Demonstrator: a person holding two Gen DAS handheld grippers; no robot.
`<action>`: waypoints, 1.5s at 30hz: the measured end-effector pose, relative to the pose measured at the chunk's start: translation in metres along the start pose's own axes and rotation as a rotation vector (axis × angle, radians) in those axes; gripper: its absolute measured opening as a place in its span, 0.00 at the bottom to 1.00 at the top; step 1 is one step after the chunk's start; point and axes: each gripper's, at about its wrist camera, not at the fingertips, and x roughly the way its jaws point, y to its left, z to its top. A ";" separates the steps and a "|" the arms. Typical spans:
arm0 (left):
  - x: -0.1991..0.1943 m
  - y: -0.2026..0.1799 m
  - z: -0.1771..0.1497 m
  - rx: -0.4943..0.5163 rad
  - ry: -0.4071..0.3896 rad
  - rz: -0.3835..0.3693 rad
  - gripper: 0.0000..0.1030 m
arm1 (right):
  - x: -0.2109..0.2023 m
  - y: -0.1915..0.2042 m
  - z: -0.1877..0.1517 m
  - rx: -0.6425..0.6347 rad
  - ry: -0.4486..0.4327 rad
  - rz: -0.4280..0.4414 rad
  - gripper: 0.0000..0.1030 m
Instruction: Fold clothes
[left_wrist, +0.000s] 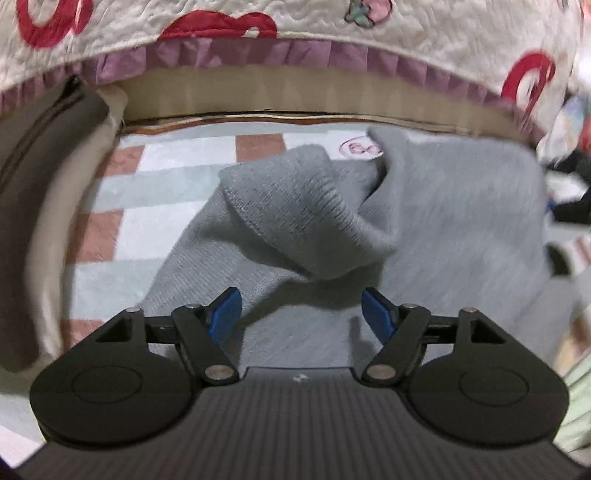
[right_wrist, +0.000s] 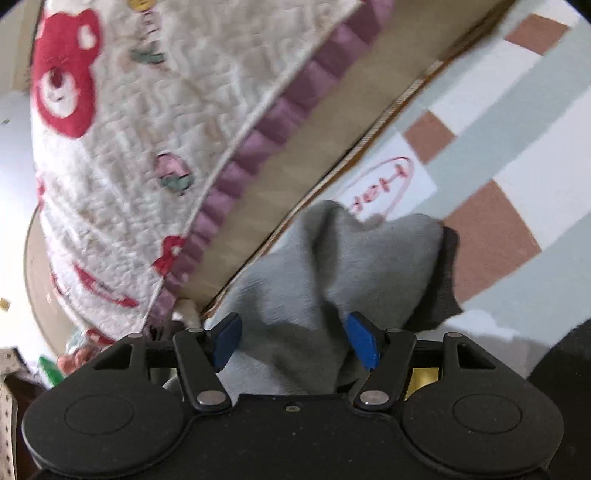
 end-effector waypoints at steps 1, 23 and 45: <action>0.004 -0.002 0.000 0.021 0.000 0.046 0.76 | -0.002 0.003 -0.001 -0.014 0.013 0.013 0.67; 0.018 0.062 0.077 -0.130 -0.241 0.407 0.07 | 0.039 0.177 0.029 -0.817 -0.074 0.135 0.08; 0.003 -0.042 0.016 -0.147 -0.026 -0.054 0.46 | -0.046 0.005 -0.062 -0.500 0.312 -0.189 0.50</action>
